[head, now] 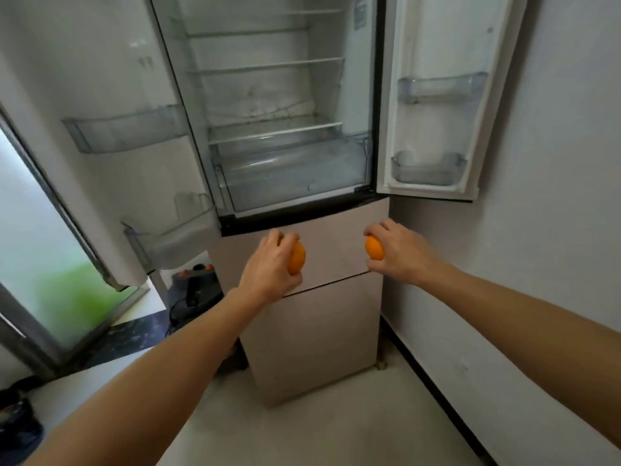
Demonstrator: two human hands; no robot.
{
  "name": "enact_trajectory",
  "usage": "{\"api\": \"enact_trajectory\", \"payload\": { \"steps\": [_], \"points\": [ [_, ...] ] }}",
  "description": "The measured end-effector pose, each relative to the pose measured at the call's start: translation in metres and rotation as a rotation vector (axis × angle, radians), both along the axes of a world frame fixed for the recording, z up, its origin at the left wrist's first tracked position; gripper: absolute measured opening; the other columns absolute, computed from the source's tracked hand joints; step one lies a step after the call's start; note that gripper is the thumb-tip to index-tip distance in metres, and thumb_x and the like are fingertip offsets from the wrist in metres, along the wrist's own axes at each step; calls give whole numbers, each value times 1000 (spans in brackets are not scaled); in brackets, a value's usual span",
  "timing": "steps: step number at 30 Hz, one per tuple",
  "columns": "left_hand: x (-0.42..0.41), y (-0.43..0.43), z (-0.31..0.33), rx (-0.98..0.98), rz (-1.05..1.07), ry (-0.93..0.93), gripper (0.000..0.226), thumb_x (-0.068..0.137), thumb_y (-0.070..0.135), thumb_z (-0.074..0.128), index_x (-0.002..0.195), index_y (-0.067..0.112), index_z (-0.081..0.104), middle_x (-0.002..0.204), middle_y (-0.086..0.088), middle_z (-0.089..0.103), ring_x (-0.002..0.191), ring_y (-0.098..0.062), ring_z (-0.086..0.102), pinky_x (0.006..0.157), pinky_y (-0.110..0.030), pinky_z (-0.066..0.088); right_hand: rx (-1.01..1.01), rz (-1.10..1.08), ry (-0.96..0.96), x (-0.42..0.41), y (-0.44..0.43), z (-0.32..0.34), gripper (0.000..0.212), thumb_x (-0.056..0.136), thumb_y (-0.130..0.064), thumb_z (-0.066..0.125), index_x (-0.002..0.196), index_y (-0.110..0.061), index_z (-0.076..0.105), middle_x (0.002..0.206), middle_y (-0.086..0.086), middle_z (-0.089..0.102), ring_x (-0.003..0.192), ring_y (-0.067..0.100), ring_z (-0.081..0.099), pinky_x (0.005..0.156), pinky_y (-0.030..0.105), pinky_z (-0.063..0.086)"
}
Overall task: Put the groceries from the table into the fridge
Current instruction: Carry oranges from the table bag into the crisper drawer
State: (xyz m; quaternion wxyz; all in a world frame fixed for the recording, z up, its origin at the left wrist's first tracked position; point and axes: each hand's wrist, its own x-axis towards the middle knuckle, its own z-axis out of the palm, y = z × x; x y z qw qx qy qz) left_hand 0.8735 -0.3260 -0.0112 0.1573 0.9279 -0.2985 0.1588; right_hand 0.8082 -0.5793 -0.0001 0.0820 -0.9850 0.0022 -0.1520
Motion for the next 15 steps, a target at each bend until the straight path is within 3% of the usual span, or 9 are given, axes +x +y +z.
{"api": "enact_trajectory", "payload": {
  "steps": [6, 11, 15],
  "points": [
    [113, -30, 49, -87, 67, -89, 67, 75, 28, 75, 133, 22, 41, 123, -6, 41, 111, -27, 47, 84, -39, 48, 13, 74, -121, 124, -30, 33, 58, 75, -40, 73, 126, -25, 49, 118, 2, 51, 99, 25, 55, 72, 30, 38],
    [215, -47, 97, -225, 85, -173, 66, 72, 27, 76, 129, 18, 44, 118, -8, 43, 104, -30, 49, 80, -42, 46, 30, 85, -235, 229, -45, 77, 61, 73, -39, 73, 128, -25, 49, 120, 5, 52, 103, 30, 56, 78, 38, 47],
    [292, -58, 137, -264, 129, -115, 67, 70, 26, 78, 128, 16, 45, 118, -12, 45, 104, -33, 50, 86, -46, 47, 57, 103, -298, 304, -48, 121, 63, 74, -36, 74, 130, -24, 47, 122, 7, 52, 104, 31, 56, 75, 34, 41]
  ]
}}
